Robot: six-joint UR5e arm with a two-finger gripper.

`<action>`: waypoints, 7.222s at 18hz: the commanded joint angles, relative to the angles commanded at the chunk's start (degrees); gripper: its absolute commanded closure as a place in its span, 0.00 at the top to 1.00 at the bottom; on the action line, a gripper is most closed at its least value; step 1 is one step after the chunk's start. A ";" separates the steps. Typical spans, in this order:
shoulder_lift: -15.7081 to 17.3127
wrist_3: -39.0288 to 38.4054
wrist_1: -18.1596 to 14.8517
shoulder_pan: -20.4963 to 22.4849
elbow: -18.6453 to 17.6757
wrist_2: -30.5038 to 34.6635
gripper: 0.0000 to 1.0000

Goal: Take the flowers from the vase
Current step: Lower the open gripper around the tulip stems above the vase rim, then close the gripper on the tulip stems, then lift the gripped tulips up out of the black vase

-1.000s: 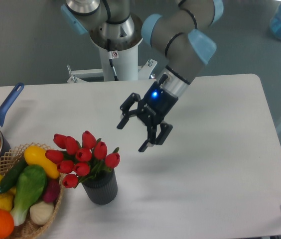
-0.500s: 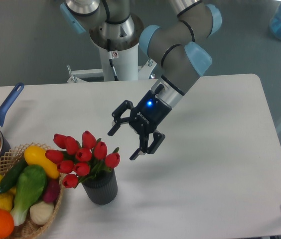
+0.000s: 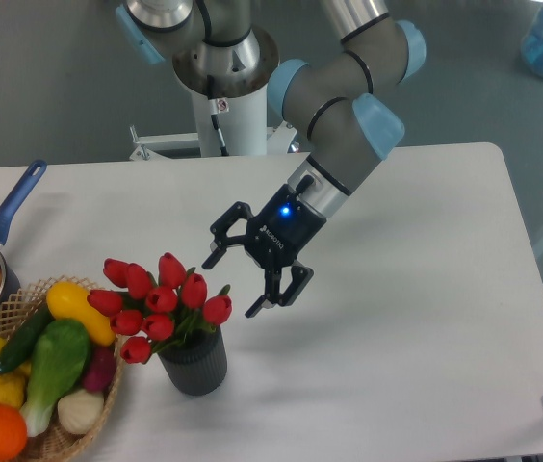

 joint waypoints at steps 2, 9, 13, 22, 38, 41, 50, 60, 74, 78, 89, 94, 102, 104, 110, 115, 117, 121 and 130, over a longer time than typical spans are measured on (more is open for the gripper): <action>-0.27 0.00 0.00 -0.70 0.17 0.00 1.00; -2.11 -0.70 1.76 -2.29 1.41 0.00 1.00; -2.63 -0.70 1.93 -2.99 2.55 0.00 1.00; -3.87 -0.70 2.11 -4.75 3.52 -0.09 1.00; -3.69 -1.05 2.37 -5.71 3.78 -2.02 1.00; -3.87 -1.05 2.37 -6.15 3.87 -3.08 1.00; -4.40 -1.05 2.37 -7.03 3.87 -3.25 1.00; -4.22 -2.46 2.37 -6.86 3.78 -4.04 0.70; -3.87 -2.81 2.37 -5.63 3.95 -4.13 0.28; -3.87 -3.95 2.37 -5.54 4.22 -4.22 0.21; -2.20 -4.13 2.37 -4.13 4.57 -8.61 0.22; -0.53 -6.94 2.37 -2.90 4.57 -11.77 0.22; 0.70 -7.99 2.37 -2.81 4.57 -12.48 0.22; 1.40 -9.75 2.37 -2.81 4.92 -12.48 0.22; 4.56 -17.74 2.37 -2.99 7.21 -12.48 0.22; 7.64 -22.59 2.37 -2.55 7.12 -12.48 0.22; 7.99 -22.94 2.37 -2.55 7.12 -12.48 0.22; 8.61 -23.64 2.37 -2.64 7.38 -13.44 0.22; 8.96 -27.24 2.37 -2.29 9.93 -13.80 0.22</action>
